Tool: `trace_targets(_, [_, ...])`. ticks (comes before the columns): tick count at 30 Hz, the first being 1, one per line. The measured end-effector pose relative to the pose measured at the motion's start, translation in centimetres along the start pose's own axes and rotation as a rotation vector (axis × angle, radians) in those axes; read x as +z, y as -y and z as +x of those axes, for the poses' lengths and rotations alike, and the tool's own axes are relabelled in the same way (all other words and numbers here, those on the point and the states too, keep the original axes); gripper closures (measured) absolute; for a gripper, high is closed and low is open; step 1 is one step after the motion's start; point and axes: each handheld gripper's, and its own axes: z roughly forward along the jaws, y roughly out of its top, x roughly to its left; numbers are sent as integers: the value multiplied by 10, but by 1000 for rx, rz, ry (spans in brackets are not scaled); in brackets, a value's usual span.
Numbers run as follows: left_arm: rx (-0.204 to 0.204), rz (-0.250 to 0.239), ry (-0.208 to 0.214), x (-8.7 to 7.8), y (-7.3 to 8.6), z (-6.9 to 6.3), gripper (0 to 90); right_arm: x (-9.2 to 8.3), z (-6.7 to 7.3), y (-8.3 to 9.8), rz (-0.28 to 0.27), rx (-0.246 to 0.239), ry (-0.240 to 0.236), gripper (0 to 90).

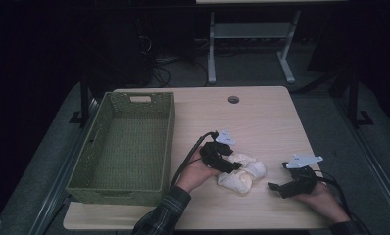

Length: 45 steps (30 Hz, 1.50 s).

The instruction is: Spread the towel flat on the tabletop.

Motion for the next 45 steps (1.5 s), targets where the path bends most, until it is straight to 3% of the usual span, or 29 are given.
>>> trace_targets(5, [-50,1,-37,-3,17,2,444,0,0,0,1,1,0,18])
trace_targets(8, [-55,-1,-37,-4,21,0,454,0,0,0,1,2,0,18])
trace_targets(12, [-26,9,-27,-1,25,-5,467,-1,2,-3,25,9,3,41])
trace_targets(16, [-19,15,-31,1,26,-3,558,-6,2,-7,49,-2,-13,180])
trace_targets(19, [-28,21,-29,0,28,-1,670,-8,1,-9,47,8,-39,232])
trace_targets(20, [-25,23,-30,0,28,-1,670,-8,1,-9,47,8,-39,232])
trace_targets(23, [-53,-9,-31,-5,28,1,804,-14,0,-18,5,-4,-56,294])
trace_targets(25, [-38,-7,-31,-8,27,2,867,-16,-2,-23,-21,-14,-59,329])
trace_targets(29, [-46,-7,-32,-9,26,2,880,-17,-7,-35,-57,-22,-76,425])
trace_targets(33, [-57,-25,-42,-10,25,1,882,-10,-14,-50,-84,-15,-98,516])
trace_targets(38, [-60,-29,-40,-11,25,2,882,11,-26,-64,-88,6,-137,599])
trace_targets(45, [-62,-31,-38,-10,25,2,882,32,-33,-70,-80,20,-199,655])
